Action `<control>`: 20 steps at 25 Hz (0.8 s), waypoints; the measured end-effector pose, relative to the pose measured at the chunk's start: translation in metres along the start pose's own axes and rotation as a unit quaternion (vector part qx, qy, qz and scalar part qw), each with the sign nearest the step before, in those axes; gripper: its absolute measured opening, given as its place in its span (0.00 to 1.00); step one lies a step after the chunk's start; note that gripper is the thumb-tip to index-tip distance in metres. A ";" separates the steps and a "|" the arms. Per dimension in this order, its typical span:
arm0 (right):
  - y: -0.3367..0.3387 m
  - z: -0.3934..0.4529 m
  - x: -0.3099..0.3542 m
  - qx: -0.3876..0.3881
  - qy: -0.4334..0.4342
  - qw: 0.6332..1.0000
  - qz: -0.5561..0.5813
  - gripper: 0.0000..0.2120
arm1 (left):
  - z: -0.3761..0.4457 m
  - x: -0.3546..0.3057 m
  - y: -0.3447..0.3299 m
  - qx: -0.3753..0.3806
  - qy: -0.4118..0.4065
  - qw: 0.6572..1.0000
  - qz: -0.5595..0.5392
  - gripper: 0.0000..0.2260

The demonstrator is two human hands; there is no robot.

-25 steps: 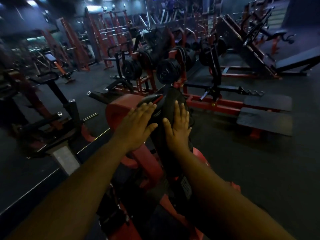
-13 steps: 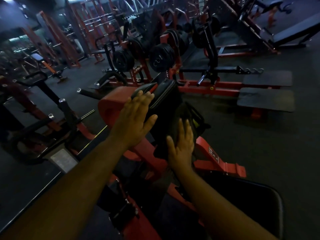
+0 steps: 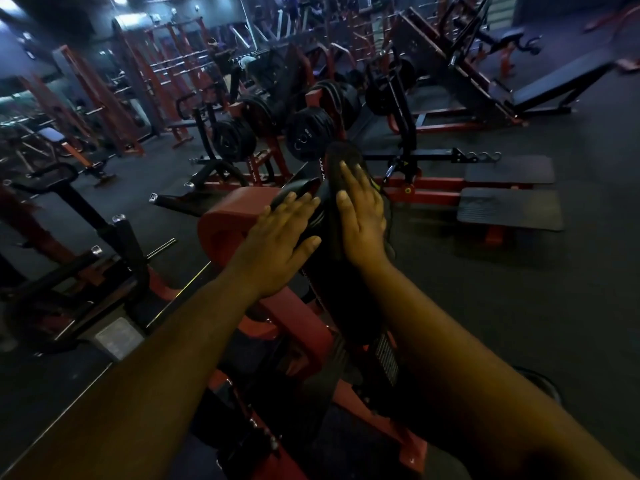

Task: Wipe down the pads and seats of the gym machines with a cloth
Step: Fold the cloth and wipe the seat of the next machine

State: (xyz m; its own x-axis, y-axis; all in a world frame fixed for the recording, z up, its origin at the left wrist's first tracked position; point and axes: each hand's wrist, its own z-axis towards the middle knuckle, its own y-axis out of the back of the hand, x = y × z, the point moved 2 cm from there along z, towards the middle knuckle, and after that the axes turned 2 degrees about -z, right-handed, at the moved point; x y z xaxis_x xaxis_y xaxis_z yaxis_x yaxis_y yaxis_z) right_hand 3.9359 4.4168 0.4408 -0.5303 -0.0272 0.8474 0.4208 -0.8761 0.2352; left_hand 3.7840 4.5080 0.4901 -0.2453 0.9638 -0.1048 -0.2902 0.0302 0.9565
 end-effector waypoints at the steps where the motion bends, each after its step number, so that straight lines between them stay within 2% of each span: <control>1: -0.001 0.013 -0.002 0.004 0.015 1.000 0.000 0.25 | 0.001 0.001 -0.001 -0.004 -0.002 1.000 0.002 0.31; 3: -0.003 0.027 -0.030 0.011 -0.012 0.999 0.046 0.26 | 0.002 0.002 -0.001 -0.006 -0.004 1.000 0.001 0.31; 5: -0.005 0.018 -0.075 0.020 -0.105 0.989 0.101 0.29 | 0.003 0.003 -0.002 -0.004 -0.010 1.000 0.007 0.31; 8: -0.011 -0.029 -0.127 0.026 -0.212 0.974 0.071 0.35 | 0.005 0.006 -0.001 0.007 -0.010 1.000 0.020 0.31; 12: -0.019 -0.106 -0.119 -0.030 -0.270 0.959 0.079 0.38 | 0.005 0.006 0.000 0.018 -0.012 1.000 0.017 0.32; 14: -0.032 -0.144 -0.097 -0.035 -0.260 0.964 0.037 0.41 | 0.004 0.005 0.005 0.036 -0.007 0.999 -0.003 0.32; 17: -0.045 -0.163 -0.063 0.000 -0.166 0.985 -0.043 0.48 | -0.001 0.009 0.016 0.040 -0.011 0.990 -0.131 0.27; 20: -0.039 -0.124 -0.029 0.024 -0.057 0.992 -0.109 0.42 | -0.003 0.012 0.026 0.004 -0.004 0.970 -0.244 0.26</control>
State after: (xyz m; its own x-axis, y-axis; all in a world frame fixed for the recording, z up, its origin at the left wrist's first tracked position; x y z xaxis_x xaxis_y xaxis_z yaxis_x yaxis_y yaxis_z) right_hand 3.8431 4.3923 0.3481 -0.5276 0.2168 0.8214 0.3410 -0.8315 0.4385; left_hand 3.7704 4.5197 0.5123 -0.0739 0.8360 -0.5438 -0.3629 0.4853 0.7955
